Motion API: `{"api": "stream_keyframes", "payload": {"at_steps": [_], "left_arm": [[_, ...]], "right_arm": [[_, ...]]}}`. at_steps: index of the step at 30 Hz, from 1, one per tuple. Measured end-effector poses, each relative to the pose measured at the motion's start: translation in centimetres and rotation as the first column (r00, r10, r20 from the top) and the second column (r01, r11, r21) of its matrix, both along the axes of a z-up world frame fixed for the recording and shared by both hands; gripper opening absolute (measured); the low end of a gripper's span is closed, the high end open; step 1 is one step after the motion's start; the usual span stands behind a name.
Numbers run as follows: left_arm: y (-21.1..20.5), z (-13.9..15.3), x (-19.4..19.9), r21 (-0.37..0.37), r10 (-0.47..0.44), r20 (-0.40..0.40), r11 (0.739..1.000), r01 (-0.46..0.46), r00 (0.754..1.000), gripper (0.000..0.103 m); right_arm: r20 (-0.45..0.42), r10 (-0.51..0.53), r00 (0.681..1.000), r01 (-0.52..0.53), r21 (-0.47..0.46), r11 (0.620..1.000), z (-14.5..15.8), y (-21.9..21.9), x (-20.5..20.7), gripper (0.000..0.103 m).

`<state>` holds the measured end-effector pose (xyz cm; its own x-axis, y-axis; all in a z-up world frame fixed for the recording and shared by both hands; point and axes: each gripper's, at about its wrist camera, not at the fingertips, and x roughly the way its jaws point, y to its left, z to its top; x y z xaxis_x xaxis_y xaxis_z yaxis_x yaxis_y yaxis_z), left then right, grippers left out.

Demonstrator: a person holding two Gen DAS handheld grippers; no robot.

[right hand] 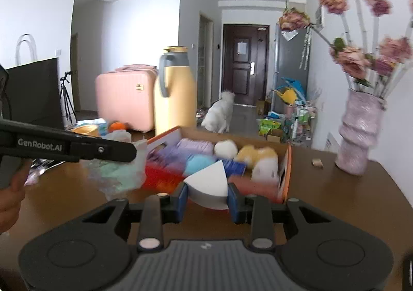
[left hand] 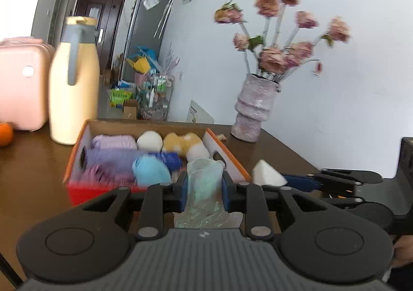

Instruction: Organize soft objects

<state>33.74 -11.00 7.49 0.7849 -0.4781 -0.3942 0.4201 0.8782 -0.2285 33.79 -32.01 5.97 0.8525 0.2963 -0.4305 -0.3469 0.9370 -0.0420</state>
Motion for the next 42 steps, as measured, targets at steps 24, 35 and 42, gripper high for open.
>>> {"api": "stream_keyframes", "payload": {"at_steps": [24, 35, 42], "left_arm": [[-3.2, -4.4, 18.1, 0.050, 0.050, -0.121, 0.998, -0.044, 0.991, 0.062], [2.3, 2.7, 11.8, 0.132, 0.211, 0.032, 0.968, -0.214, 0.977, 0.076], [5.5, 3.6, 5.4, 0.221, 0.335, 0.192, 0.901, -0.373, 0.923, 0.085]], "right_arm": [[-0.222, -0.067, 0.973, 0.048, -0.088, 0.995, -2.8, -0.2, 25.5, 0.051], [-0.075, -0.127, 0.989, 0.116, -0.135, 0.984, 5.7, -2.1, 16.0, 0.065], [0.049, -0.178, 0.983, 0.183, -0.108, 0.977, 7.5, -2.8, 7.8, 0.082]]}}
